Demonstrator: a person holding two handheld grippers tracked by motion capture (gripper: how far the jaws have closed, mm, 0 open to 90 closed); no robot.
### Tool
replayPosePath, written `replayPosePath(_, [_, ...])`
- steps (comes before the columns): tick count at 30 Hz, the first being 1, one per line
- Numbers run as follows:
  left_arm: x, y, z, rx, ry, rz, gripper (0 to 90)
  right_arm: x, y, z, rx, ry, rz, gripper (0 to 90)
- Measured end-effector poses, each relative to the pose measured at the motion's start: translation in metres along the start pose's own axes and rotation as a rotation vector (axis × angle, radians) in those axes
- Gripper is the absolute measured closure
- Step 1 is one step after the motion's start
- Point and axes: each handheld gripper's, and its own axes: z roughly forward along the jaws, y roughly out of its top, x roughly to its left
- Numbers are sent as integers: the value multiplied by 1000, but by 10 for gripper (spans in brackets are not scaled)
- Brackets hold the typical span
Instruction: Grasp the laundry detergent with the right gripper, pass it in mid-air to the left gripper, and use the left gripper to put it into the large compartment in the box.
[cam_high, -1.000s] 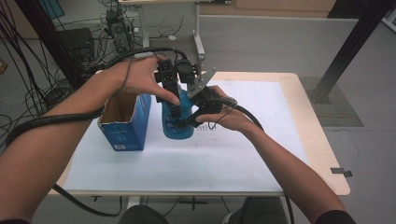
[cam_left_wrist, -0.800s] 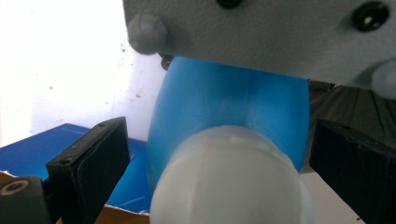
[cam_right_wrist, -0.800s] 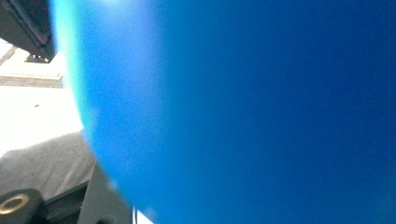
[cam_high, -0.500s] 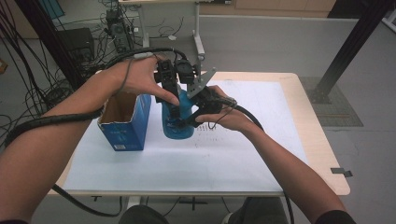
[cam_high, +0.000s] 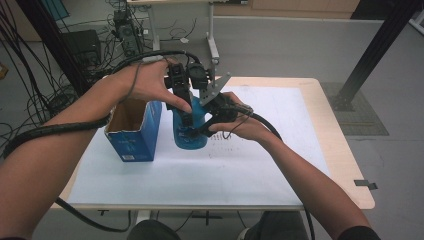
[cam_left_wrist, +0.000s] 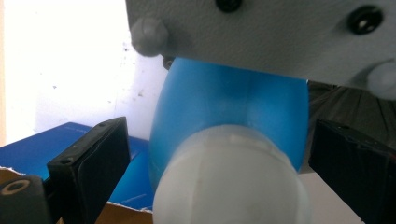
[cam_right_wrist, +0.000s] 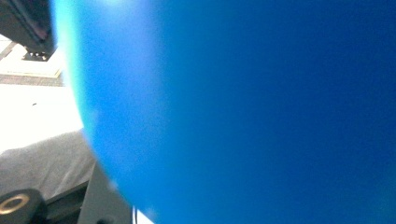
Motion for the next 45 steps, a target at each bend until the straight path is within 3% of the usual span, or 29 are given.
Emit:
replayPosePath(11, [1,1,1,1,3,0,70,1,0,-1,-1,-3,-3,433])
replayPosePath(20, [1,2,1,-1,-9,9,183,-1,1,0,-13,-9,-35,433])
replayPosePath(30, [1,3,3,7,-22,9,250,2,2,-1,-10,-12,-40,432])
replayPosePath(36, [1,2,3,6,-36,13,354,2,2,0,-12,-11,-39,432])
replayPosePath(45, [1,2,6,13,-38,17,361,2,2,1,2,-21,-50,433])
